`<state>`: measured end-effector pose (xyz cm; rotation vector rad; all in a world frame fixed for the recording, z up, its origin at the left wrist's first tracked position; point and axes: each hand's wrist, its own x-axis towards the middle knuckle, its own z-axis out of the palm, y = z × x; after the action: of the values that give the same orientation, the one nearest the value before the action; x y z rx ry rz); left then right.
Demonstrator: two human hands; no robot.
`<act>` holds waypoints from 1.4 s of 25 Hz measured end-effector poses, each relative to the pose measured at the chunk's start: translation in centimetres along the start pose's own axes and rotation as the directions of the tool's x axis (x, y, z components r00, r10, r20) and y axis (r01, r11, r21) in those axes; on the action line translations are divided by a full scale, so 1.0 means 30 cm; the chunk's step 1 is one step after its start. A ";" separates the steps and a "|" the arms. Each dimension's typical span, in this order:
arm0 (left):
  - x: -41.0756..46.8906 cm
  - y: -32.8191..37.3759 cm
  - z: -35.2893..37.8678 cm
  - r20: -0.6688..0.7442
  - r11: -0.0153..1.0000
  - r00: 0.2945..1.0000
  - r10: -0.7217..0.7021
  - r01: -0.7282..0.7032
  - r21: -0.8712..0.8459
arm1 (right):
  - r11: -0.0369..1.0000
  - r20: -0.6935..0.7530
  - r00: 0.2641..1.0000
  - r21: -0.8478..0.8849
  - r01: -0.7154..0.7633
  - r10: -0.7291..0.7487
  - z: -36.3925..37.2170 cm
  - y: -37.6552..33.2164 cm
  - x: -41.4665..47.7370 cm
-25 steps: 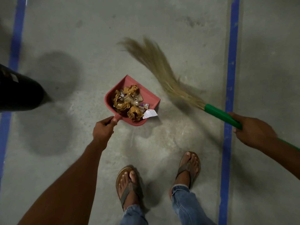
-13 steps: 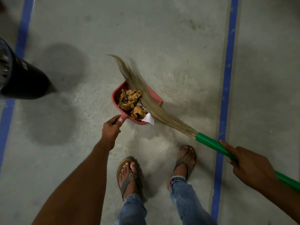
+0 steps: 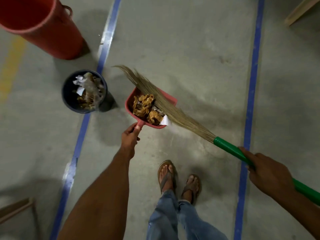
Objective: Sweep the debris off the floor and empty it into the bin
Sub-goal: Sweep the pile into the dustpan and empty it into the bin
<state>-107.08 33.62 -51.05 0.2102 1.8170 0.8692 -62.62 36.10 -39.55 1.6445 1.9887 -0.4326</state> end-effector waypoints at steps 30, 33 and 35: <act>0.252 0.298 -1.057 -0.576 0.890 0.737 0.355 -0.077 0.450 | 0.986 -0.198 0.966 -0.043 0.162 -0.167 -0.273 -1.298 0.219; 0.265 0.313 -1.043 -0.566 0.843 0.739 0.365 -0.004 0.539 | 0.992 -0.211 0.969 -0.018 0.123 -0.125 -0.273 -1.274 0.219; 0.255 0.321 -1.031 -0.551 0.811 0.735 0.394 0.003 0.585 | 0.994 -0.221 0.969 0.006 0.112 -0.108 -0.273 -1.255 0.211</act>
<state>-139.66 30.28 -45.13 0.5422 2.7524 0.5584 -101.62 37.72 -39.55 1.6609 2.2528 -0.3203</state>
